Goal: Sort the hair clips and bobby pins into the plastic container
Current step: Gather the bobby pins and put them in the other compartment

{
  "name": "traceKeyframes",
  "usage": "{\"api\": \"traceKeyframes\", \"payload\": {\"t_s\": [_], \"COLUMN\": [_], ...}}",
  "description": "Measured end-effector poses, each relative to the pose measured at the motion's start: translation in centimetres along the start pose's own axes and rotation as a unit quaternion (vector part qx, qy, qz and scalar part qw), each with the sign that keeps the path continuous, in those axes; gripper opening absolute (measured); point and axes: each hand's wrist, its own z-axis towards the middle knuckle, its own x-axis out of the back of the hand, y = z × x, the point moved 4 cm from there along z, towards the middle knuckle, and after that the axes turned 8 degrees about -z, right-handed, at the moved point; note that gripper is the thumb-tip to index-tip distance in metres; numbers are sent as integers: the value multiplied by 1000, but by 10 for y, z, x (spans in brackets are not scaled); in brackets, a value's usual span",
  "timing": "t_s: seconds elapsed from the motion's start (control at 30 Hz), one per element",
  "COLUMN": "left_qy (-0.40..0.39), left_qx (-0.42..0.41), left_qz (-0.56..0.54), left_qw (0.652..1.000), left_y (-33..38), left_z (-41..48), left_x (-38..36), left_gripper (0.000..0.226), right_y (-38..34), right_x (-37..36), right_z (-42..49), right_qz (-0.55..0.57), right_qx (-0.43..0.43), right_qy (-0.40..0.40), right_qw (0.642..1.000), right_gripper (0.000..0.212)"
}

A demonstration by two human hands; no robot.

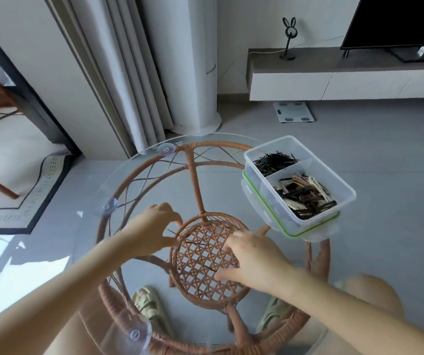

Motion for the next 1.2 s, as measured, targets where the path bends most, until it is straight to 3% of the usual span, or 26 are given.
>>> {"api": "traceKeyframes", "payload": {"t_s": [0.13, 0.2, 0.4, 0.77, 0.93, 1.03, 1.2], "left_qy": [59, 75, 107, 207, 245, 251, 245], "left_qx": [-16, -21, -7, -16, -96, -129, -148], "left_qz": [-28, -30, -8, -130, -148, -134, -69], "left_qw": [998, 996, 994, 970, 953, 950, 956], "left_y": [-18, -19, -27, -6, 50, 87, 132], "left_z": [-9, -7, -2, -4, 22, 53, 107], "left_x": [-12, -17, -30, 18, 49, 59, 68], "left_gripper": [27, 20, 19, 16, 17, 18, 25], "right_y": [-25, -32, -38, -43, 14, 64, 124], "right_x": [-21, -25, -7, -1, 48, 78, 102], "right_z": [8, 10, 29, 25, 6, 4, 33], "right_qz": [25, 4, 11, -76, -6, 7, -31], "right_qx": [3, 22, 6, 13, -106, -203, -239], "right_qy": [55, 64, 136, 68, 174, 216, 203], "right_qw": [998, 998, 991, 995, 979, 955, 949], "right_gripper": [21, 13, 19, 19, 6, 11, 8]}}
